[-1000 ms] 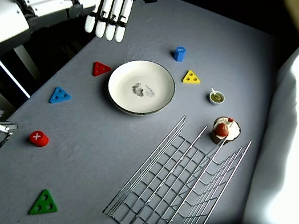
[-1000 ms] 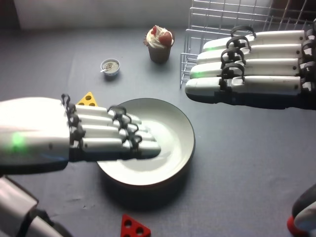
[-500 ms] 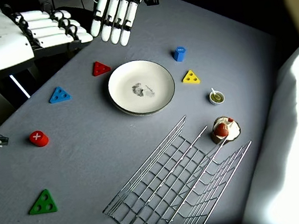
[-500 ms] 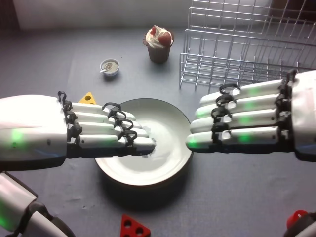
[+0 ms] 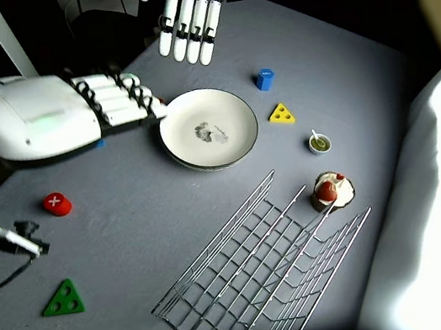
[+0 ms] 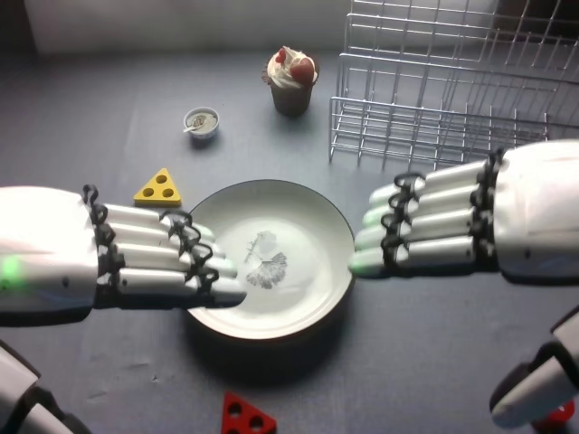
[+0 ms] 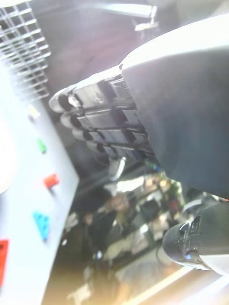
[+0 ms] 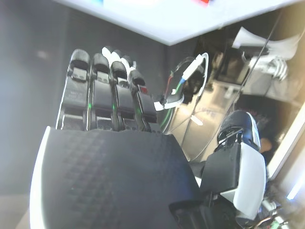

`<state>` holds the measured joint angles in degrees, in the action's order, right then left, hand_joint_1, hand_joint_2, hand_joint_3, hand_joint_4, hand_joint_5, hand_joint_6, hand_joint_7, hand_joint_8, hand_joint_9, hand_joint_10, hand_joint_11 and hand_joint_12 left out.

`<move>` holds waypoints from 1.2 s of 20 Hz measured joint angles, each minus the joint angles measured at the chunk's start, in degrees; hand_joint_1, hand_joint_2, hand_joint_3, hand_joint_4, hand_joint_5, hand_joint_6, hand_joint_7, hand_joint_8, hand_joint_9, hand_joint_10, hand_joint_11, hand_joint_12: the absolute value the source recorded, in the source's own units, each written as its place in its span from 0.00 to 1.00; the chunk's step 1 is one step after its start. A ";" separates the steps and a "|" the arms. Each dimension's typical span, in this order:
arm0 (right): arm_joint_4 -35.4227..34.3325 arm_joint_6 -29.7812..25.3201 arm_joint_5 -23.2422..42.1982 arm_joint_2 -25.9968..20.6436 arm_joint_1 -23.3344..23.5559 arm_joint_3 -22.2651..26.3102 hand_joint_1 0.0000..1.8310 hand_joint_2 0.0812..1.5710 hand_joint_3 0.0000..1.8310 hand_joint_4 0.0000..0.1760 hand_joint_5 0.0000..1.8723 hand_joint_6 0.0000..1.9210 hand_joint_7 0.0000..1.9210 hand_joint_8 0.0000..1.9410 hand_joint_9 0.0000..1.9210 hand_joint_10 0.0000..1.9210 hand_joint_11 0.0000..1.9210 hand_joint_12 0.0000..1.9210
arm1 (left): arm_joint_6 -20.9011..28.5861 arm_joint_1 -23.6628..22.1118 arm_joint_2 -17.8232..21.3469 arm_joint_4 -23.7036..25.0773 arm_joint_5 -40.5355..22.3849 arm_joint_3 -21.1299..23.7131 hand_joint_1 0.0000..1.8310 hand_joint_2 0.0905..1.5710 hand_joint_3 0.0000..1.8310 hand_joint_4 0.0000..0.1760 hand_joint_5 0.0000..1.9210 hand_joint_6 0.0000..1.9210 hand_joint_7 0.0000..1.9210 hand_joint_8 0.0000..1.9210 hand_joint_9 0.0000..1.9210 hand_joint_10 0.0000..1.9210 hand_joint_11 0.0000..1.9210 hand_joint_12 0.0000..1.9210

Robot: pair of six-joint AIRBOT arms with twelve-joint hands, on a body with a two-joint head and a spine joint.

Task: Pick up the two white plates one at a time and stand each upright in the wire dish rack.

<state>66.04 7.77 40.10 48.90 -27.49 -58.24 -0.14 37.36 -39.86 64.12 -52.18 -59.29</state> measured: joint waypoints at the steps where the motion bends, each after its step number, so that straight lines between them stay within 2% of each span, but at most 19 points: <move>1: 0.07 1.11 0.20 0.20 -0.44 0.02 0.00 0.55 0.00 0.00 0.04 0.00 0.07 0.01 0.06 0.00 0.06 0.01 | 0.02 0.02 -0.31 0.63 0.07 -0.72 0.01 0.53 0.00 0.00 0.02 0.00 0.05 0.00 0.05 0.00 0.06 0.01; 6: -1.64 6.84 0.26 0.39 -1.01 0.24 0.00 0.55 0.00 0.00 0.04 0.00 0.06 0.00 0.06 0.00 0.06 0.00 | 0.00 0.00 -3.98 0.46 1.42 -4.85 0.00 0.53 0.00 0.00 0.01 0.00 0.05 0.00 0.06 0.00 0.06 0.01; 12: -2.12 10.14 0.42 -0.02 -1.68 2.51 0.00 0.56 0.00 0.00 0.00 0.00 0.03 0.00 0.03 0.00 0.04 0.00 | 0.00 0.02 -9.29 1.66 1.55 -9.44 0.00 0.53 0.00 0.00 0.01 0.00 0.04 0.00 0.04 0.00 0.05 0.00; 14: -5.62 13.27 0.00 -0.20 -1.68 2.49 0.00 0.55 0.00 0.00 0.01 0.00 0.02 0.01 0.03 0.01 0.02 0.01 | 0.02 0.07 -10.71 2.43 1.22 -10.62 0.00 0.53 0.00 0.00 0.02 0.00 0.04 0.00 0.04 0.00 0.05 0.00; 18: -10.16 17.14 -1.79 -0.04 -1.68 1.81 0.00 0.56 0.00 0.00 0.02 0.00 0.03 0.01 0.03 0.00 0.03 0.01 | 0.07 1.64 -12.74 2.71 1.20 -12.41 0.00 0.53 0.00 0.00 0.03 0.01 0.05 0.00 0.06 0.01 0.06 0.01; 20: -10.71 17.62 -2.56 0.24 -1.68 1.18 0.00 0.56 0.00 0.00 0.01 0.00 0.03 0.00 0.03 0.00 0.03 0.01 | 0.04 2.64 -13.57 2.99 2.10 -13.79 0.00 0.53 0.00 0.00 0.03 0.00 0.06 0.00 0.07 0.00 0.08 0.01; 24: -10.82 19.04 -2.78 0.81 -2.10 0.94 0.00 0.56 0.00 0.00 0.03 0.01 0.05 0.01 0.05 0.01 0.05 0.01 | 0.02 2.91 -14.58 2.93 4.87 -15.54 0.00 0.54 0.01 0.00 0.04 0.00 0.07 0.00 0.07 0.00 0.06 0.00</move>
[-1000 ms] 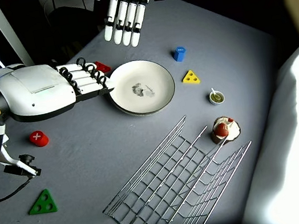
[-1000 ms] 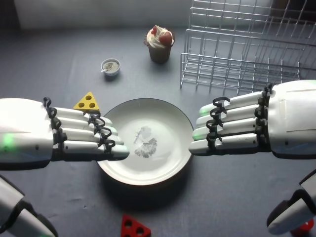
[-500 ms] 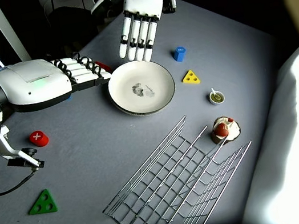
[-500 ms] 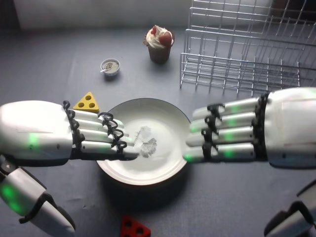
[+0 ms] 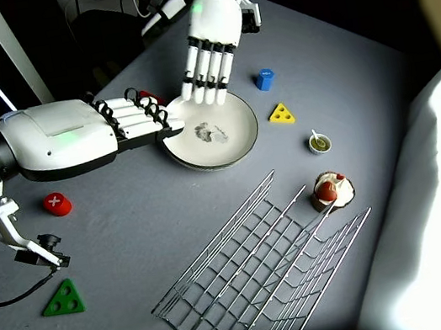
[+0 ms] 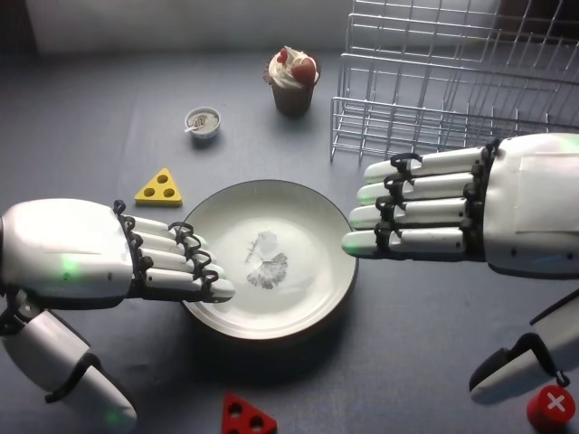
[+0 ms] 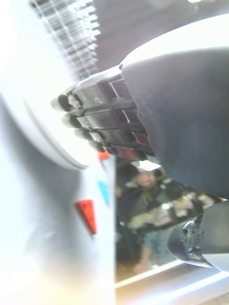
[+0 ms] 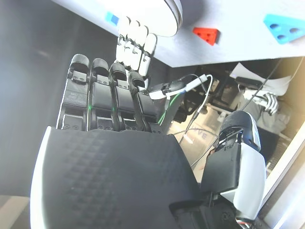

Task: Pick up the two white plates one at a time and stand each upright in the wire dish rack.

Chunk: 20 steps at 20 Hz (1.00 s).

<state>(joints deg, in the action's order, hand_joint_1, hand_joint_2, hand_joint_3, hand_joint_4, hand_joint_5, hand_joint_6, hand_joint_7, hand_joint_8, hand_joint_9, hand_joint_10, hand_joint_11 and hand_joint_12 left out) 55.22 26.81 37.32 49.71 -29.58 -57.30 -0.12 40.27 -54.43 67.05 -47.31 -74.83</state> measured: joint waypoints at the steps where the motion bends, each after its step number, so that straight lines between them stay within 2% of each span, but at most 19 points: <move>1: 0.22 0.11 0.04 0.13 0.00 -0.11 0.00 0.55 0.00 0.00 0.03 0.00 0.05 0.01 0.05 0.01 0.05 0.01 | -0.02 0.02 -0.46 0.09 0.87 -0.17 0.00 0.54 0.01 0.00 0.04 0.00 0.08 0.00 0.07 0.00 0.07 0.01; 5: 0.00 2.25 0.07 0.81 -0.02 -1.31 0.00 0.55 0.00 0.00 0.04 0.00 0.06 0.01 0.06 0.01 0.05 0.01 | 0.00 0.02 -1.05 0.11 2.54 -0.39 0.00 0.54 0.00 0.00 0.04 0.00 0.06 0.00 0.07 0.00 0.07 0.01; 12: -2.73 10.43 0.98 2.10 -0.74 -3.30 0.00 0.55 0.00 0.00 0.04 0.00 0.07 0.00 0.06 0.00 0.05 0.01 | -0.09 0.00 -1.07 2.84 3.02 -1.09 0.00 0.53 0.00 0.00 0.05 0.00 0.07 0.00 0.07 0.00 0.07 0.01; 20: -2.71 12.09 2.29 2.21 -0.74 -3.34 0.00 0.55 0.00 0.00 0.03 0.00 0.06 0.00 0.06 0.00 0.07 0.01 | -0.26 1.44 -1.18 3.93 3.13 -1.66 0.00 0.54 0.00 0.00 0.04 0.00 0.06 0.00 0.06 0.00 0.06 0.00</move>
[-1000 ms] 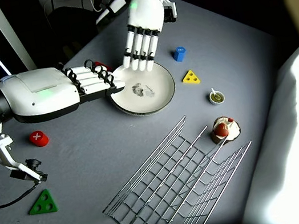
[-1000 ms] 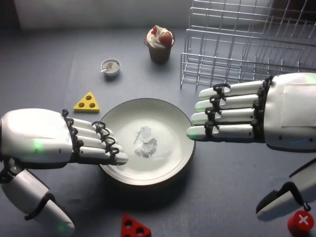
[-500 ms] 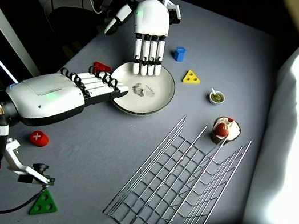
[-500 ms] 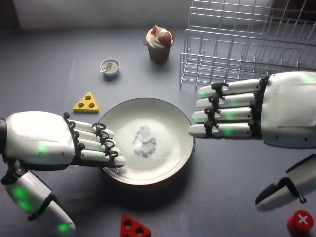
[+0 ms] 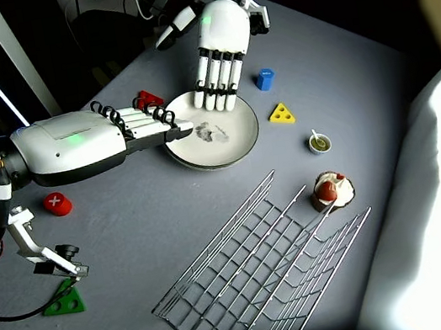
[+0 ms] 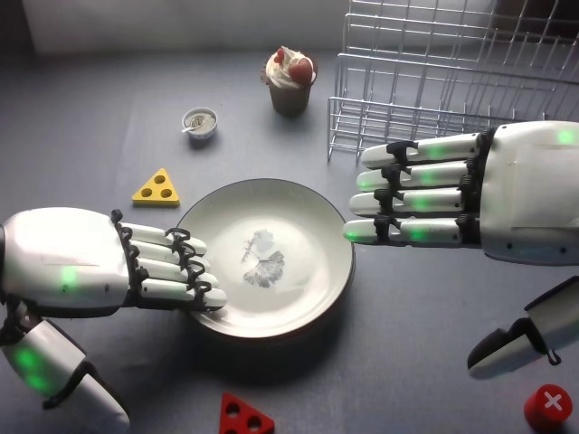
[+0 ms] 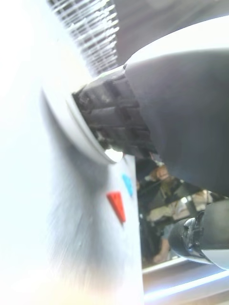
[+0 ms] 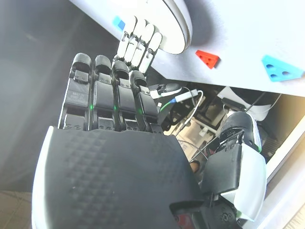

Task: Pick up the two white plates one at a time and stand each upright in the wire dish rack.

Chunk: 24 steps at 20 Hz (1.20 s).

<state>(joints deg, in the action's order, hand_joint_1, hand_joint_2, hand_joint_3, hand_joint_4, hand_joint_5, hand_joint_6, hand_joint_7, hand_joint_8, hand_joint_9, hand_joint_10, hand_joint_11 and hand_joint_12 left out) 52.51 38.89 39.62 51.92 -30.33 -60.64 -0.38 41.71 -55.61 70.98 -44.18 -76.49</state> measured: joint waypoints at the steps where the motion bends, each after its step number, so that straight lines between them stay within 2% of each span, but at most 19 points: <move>1: 0.02 0.04 0.04 0.00 0.00 0.00 0.00 0.55 0.00 0.00 0.02 0.00 0.06 0.00 0.06 0.00 0.07 0.01 | 0.00 0.04 0.00 0.02 0.15 0.00 0.00 0.54 0.00 0.00 0.04 0.00 0.06 0.00 0.06 0.00 0.06 0.00; 11: 0.00 1.51 0.59 0.00 0.00 0.07 0.00 0.55 0.00 0.00 0.03 0.00 0.06 0.00 0.06 0.00 0.06 0.01 | 0.00 0.79 -1.70 -2.32 1.99 0.28 0.00 0.54 0.00 0.00 0.05 0.00 0.07 0.00 0.07 0.00 0.07 0.01; 21: 0.00 2.45 0.66 0.00 -0.02 0.31 0.01 0.55 0.00 0.00 0.03 0.00 0.07 0.00 0.06 0.00 0.06 0.00 | -0.17 -1.38 -7.80 -5.03 4.96 1.99 0.00 0.54 0.00 0.00 0.04 0.00 0.06 0.00 0.07 0.00 0.07 0.00; 22: 0.00 3.28 0.76 0.02 -0.20 0.33 0.01 0.55 0.00 0.00 0.04 0.00 0.07 0.00 0.07 0.00 0.07 0.01 | -0.15 -1.62 -8.20 -5.01 5.14 1.99 0.00 0.54 0.00 0.00 0.04 0.00 0.06 0.00 0.06 0.00 0.06 0.00; 24: 0.00 4.44 0.81 0.52 -0.31 0.42 0.09 0.57 0.01 0.00 0.03 0.00 0.07 0.00 0.07 0.00 0.07 0.01 | 0.00 -2.49 -9.33 -4.85 5.53 1.99 0.00 0.54 0.00 0.00 0.04 0.00 0.06 0.00 0.06 0.00 0.06 0.00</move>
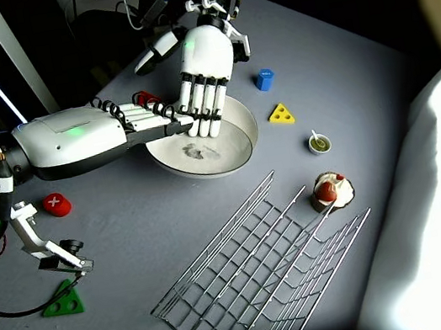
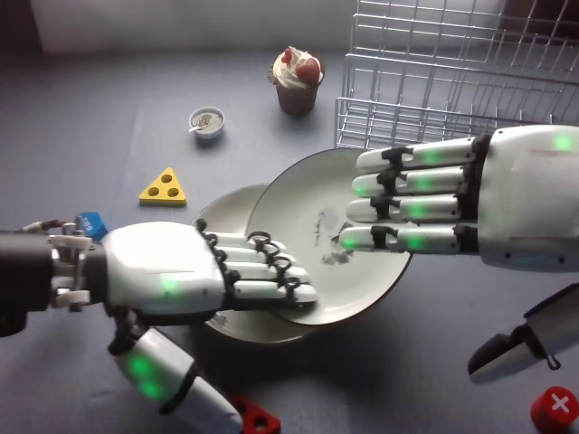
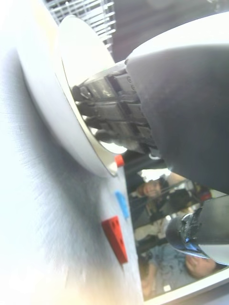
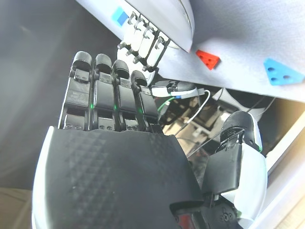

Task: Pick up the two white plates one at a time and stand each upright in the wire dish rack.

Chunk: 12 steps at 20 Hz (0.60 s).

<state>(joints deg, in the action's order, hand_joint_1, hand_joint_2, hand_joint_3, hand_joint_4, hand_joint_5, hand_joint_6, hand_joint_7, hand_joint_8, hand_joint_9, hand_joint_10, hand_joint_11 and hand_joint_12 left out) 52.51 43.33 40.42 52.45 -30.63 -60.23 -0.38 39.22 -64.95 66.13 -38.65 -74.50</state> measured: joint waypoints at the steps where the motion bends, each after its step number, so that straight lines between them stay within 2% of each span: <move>1: -0.37 0.28 0.09 0.17 0.00 0.00 0.16 0.58 0.01 0.00 0.02 0.00 0.07 0.00 0.07 0.00 0.07 0.01 | 0.11 -0.33 -0.26 0.09 0.15 0.00 0.00 0.54 0.00 0.00 0.04 0.00 0.06 0.00 0.07 0.00 0.07 0.01; 3: -1.46 0.42 0.15 0.15 0.04 0.00 0.42 0.57 0.00 0.00 0.03 0.01 0.07 0.01 0.08 0.00 0.09 0.01 | 0.09 -1.03 -0.98 0.31 0.61 0.00 0.00 0.54 0.00 0.00 0.04 0.00 0.06 0.00 0.07 0.00 0.07 0.00; 4: -1.77 0.46 0.00 0.15 0.39 -0.13 0.52 0.57 0.00 0.00 0.04 0.01 0.07 0.00 0.07 0.00 0.09 0.01 | 0.09 -1.38 -1.29 0.74 0.90 0.00 0.00 0.55 0.00 0.00 0.04 0.00 0.06 0.00 0.07 0.00 0.07 0.01; 6: -3.02 0.46 -0.11 0.15 0.76 -0.20 0.60 0.58 0.00 0.00 0.06 0.00 0.07 0.00 0.07 0.00 0.08 0.01 | 0.02 -1.46 -1.73 0.55 1.14 0.00 0.00 0.54 0.00 0.00 0.05 0.00 0.07 0.00 0.07 0.00 0.07 0.00; 8: -2.99 0.42 -0.33 0.15 0.81 -0.37 0.69 0.54 0.00 0.00 0.11 0.01 0.10 0.00 0.10 0.00 0.13 0.02 | 0.04 -1.44 -1.73 0.61 1.16 0.00 0.00 0.54 0.00 0.00 0.05 0.00 0.08 0.00 0.08 0.00 0.07 0.01; 12: -3.96 0.42 -1.75 1.46 0.81 -1.25 0.72 0.59 0.00 0.00 0.16 0.01 0.12 0.00 0.12 0.01 0.15 0.03 | 0.07 -1.44 -1.73 0.72 1.11 -0.24 0.00 0.54 0.00 0.00 0.04 0.00 0.06 0.00 0.06 0.00 0.07 0.00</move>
<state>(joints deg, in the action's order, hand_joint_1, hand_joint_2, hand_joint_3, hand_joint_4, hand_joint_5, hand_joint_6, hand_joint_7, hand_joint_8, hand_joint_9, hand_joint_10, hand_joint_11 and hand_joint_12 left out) 48.56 43.75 38.68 53.91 -29.82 -61.47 -0.32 37.78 -66.67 66.85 -37.54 -74.74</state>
